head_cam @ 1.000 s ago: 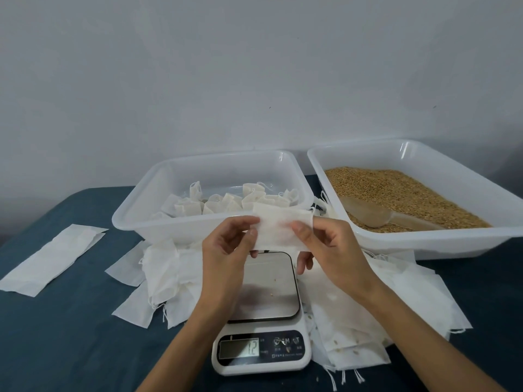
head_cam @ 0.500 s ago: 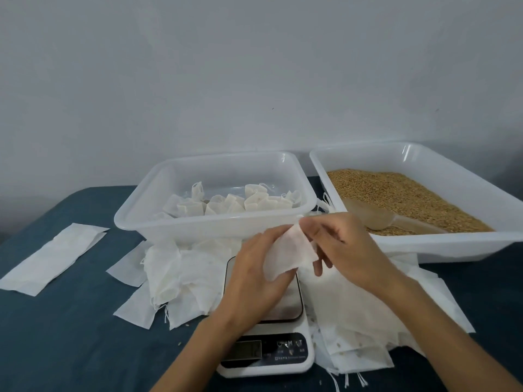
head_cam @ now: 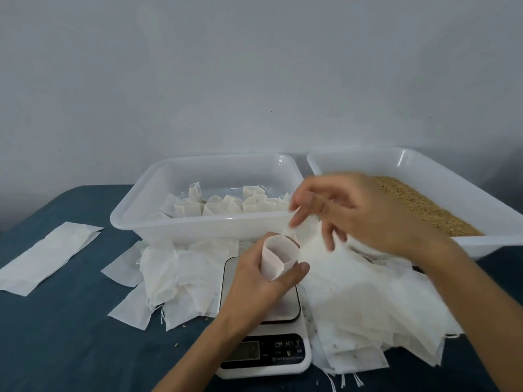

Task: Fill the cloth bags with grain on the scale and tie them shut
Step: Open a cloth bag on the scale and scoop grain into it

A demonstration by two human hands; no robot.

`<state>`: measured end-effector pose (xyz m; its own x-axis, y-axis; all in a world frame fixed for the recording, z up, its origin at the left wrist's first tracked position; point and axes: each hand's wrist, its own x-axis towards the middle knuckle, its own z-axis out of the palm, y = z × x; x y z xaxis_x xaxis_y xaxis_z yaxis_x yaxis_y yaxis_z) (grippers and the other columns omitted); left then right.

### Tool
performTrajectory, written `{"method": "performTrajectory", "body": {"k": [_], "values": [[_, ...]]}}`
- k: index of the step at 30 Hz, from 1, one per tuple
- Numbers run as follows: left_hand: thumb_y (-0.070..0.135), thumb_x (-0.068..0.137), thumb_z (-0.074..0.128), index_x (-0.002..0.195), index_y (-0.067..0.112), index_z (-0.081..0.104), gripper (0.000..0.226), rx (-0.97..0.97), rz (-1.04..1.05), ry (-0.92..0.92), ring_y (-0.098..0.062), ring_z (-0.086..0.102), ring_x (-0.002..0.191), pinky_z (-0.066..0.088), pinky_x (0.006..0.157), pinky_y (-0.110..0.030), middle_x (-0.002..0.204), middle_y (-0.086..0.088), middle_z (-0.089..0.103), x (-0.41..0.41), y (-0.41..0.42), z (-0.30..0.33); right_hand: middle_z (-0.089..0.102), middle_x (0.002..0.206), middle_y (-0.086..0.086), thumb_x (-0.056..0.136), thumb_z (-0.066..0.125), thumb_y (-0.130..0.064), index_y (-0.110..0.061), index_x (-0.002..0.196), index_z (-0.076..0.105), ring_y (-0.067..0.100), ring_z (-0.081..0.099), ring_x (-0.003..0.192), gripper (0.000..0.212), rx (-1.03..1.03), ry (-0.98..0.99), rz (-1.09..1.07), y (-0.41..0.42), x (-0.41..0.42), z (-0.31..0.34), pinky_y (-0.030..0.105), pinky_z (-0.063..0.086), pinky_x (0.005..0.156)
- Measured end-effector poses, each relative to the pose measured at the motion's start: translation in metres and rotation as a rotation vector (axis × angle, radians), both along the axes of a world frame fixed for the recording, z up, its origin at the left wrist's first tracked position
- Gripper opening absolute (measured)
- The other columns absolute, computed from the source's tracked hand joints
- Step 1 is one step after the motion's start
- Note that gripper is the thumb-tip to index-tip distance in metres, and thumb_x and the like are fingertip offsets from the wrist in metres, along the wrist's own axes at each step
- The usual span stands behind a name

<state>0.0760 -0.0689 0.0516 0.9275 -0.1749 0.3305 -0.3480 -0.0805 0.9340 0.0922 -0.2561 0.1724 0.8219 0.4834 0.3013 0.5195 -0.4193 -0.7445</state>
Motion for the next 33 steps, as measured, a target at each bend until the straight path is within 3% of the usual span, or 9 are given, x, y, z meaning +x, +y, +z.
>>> {"method": "performTrajectory", "body": {"k": [2,7,10,15,17,19,24,28,33], "values": [[0.030,0.083,0.081,0.097,0.028,0.070,0.017,-0.041,0.011,0.030,-0.009,0.068,0.082,0.052,0.075,-0.021,0.090,0.009,0.072,0.002,0.000,0.000,0.071,0.081,-0.006,0.090,0.072,-0.044,-0.020,0.086,0.060,0.020,0.060,0.045,0.027,0.072,-0.089,-0.161,-0.027,0.019,0.001,0.026,0.044,0.047],[0.031,0.081,0.081,0.095,0.019,0.072,0.021,-0.077,0.088,0.044,-0.019,0.070,0.090,0.055,0.082,-0.043,0.093,0.002,0.075,0.010,0.006,-0.003,0.067,0.077,-0.006,0.094,0.069,-0.017,-0.011,0.080,0.059,0.020,0.060,0.052,0.018,-0.148,-0.049,-0.425,-0.108,0.070,-0.031,0.033,0.053,0.054],[0.031,0.082,0.081,0.092,0.023,0.072,0.016,-0.099,0.098,0.039,-0.012,0.070,0.087,0.053,0.078,-0.033,0.092,0.003,0.075,0.014,0.008,-0.003,0.068,0.089,-0.003,0.093,0.069,-0.023,-0.016,0.082,0.060,0.016,0.064,0.077,0.016,-0.476,-0.025,-0.594,-0.143,0.091,-0.057,0.037,0.055,0.073],[0.032,0.082,0.082,0.096,0.026,0.073,0.017,-0.118,0.114,0.059,-0.012,0.072,0.088,0.060,0.081,-0.039,0.093,0.002,0.076,0.016,0.009,-0.004,0.061,0.101,-0.009,0.078,0.082,-0.045,-0.026,0.105,0.058,0.012,0.059,0.091,0.041,-0.817,0.149,-0.664,-0.169,0.103,-0.077,0.029,0.047,0.072],[0.030,0.083,0.082,0.096,0.026,0.074,0.016,-0.118,0.119,0.055,-0.012,0.072,0.089,0.059,0.080,-0.035,0.094,0.002,0.076,0.016,0.010,-0.004,0.066,0.099,-0.009,0.079,0.084,-0.038,-0.024,0.100,0.066,0.010,0.060,0.088,0.030,-0.878,0.165,-0.630,-0.170,0.105,-0.081,0.025,0.046,0.068],[0.031,0.082,0.084,0.096,0.027,0.074,0.018,-0.132,0.123,0.062,-0.011,0.072,0.089,0.057,0.077,-0.028,0.094,0.002,0.076,0.016,0.011,-0.004,0.071,0.100,-0.006,0.082,0.082,-0.030,-0.021,0.097,0.073,0.012,0.063,0.089,0.020,-0.872,0.160,-0.625,-0.171,0.108,-0.083,0.030,0.051,0.074],[0.024,0.083,0.084,0.095,0.029,0.074,0.016,-0.161,0.139,0.069,-0.011,0.073,0.092,0.055,0.076,-0.018,0.095,0.002,0.077,0.017,0.010,-0.004,0.066,0.105,0.004,0.089,0.072,-0.017,-0.017,0.104,0.066,0.024,0.060,0.095,0.016,-0.832,-0.058,-0.874,-0.182,0.111,-0.074,0.040,0.049,0.083],[0.017,0.085,0.083,0.095,0.029,0.074,0.018,-0.171,0.144,0.066,-0.011,0.074,0.092,0.055,0.076,-0.018,0.094,0.002,0.077,0.018,0.010,-0.003,0.059,0.097,0.003,0.085,0.062,-0.002,-0.021,0.103,0.063,0.028,0.058,0.093,0.026,-1.155,-0.232,-1.031,-0.196,0.111,-0.065,0.042,0.040,0.087],[0.028,0.080,0.086,0.098,0.029,0.074,0.021,-0.171,0.145,0.078,-0.014,0.074,0.094,0.053,0.079,-0.025,0.096,0.001,0.077,0.017,0.011,-0.003,0.057,0.093,-0.008,0.085,0.072,-0.010,-0.031,0.090,0.061,0.017,0.054,0.087,0.024,-1.181,-0.302,-0.795,-0.200,0.111,-0.065,0.040,0.037,0.093]]}}
